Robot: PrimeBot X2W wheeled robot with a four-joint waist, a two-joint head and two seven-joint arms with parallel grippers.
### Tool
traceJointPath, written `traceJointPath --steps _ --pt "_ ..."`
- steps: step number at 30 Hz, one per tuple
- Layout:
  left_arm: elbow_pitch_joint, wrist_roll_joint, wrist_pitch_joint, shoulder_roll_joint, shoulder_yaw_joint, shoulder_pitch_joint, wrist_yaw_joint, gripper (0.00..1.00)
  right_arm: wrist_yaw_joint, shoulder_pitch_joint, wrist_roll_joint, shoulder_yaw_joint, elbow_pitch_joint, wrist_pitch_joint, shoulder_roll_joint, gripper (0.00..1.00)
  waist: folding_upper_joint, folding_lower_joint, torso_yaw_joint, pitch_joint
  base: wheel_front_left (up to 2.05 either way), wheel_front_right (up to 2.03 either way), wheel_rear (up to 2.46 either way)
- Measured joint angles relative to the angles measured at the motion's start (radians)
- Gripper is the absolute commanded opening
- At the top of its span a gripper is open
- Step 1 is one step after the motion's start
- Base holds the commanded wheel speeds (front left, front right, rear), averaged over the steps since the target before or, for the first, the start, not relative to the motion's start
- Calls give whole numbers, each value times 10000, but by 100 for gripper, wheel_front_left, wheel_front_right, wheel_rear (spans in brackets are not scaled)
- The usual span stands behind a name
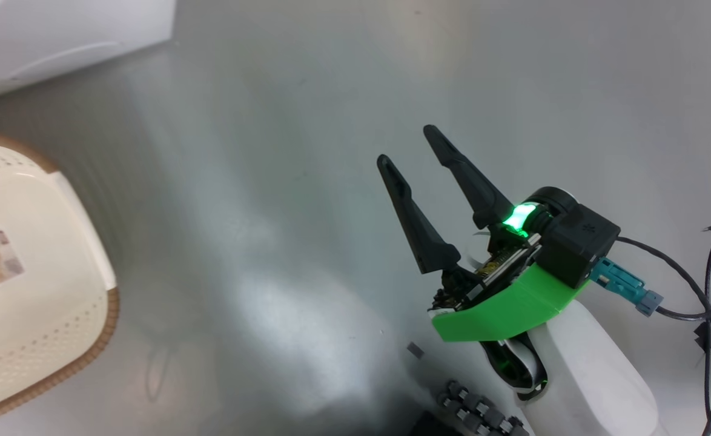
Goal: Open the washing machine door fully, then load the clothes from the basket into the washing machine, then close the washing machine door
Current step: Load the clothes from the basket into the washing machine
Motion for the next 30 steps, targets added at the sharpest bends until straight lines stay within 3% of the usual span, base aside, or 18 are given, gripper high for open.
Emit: traceJointPath --steps 7,18,24,30 --pt "247 -449 -658 -401 23 988 -305 100 0 288 -261 -355 176 0 -8 100 0 0 372 -657 0 0 0" --pt "-849 -1172 -1877 -892 213 3999 -157 100 0 813 -462 -857 332 0 -15 100 0 0 911 -1704 0 0 0" --pt "-2587 -1584 -2637 -922 476 6413 476 100 0 1183 -836 -1216 407 0 -17 100 0 0 1207 -2370 0 0 0" --pt "-4955 -1645 -3089 -1177 662 9255 1501 100 0 1588 -1154 -1624 445 0 -21 100 -1 0 1579 -2993 0 0 0"
